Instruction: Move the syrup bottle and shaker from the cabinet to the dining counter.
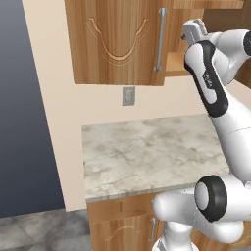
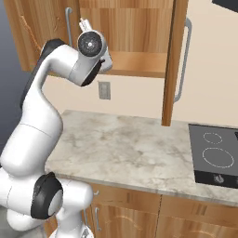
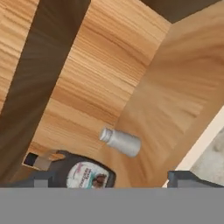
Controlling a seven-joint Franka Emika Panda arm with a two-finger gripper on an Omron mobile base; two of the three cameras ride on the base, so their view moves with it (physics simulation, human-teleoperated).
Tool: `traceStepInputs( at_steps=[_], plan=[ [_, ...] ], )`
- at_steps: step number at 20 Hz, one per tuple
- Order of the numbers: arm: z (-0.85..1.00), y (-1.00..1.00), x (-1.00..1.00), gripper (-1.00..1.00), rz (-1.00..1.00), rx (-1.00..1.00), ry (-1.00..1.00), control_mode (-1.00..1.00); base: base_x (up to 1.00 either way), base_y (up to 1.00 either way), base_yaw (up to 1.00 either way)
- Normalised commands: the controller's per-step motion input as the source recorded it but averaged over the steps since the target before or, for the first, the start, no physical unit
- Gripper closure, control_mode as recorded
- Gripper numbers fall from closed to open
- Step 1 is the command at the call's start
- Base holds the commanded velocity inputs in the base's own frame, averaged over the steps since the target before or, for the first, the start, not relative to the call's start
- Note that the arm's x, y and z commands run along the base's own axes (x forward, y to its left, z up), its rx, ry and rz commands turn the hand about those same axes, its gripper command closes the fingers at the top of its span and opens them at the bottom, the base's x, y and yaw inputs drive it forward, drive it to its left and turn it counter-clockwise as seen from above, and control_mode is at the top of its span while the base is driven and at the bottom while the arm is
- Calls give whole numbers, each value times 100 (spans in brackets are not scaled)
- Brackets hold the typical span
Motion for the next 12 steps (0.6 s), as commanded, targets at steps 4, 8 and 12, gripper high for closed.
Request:
traceStepInputs(
  at_steps=[4,8,12],
  plan=[
    [-14,-1,77,-100,12,32,8,-100,0,0,0],
    [-29,0,71,-100,21,27,6,-100,0,0,0],
    [-19,14,44,-100,25,22,1,-100,0,0,0]
  ],
)
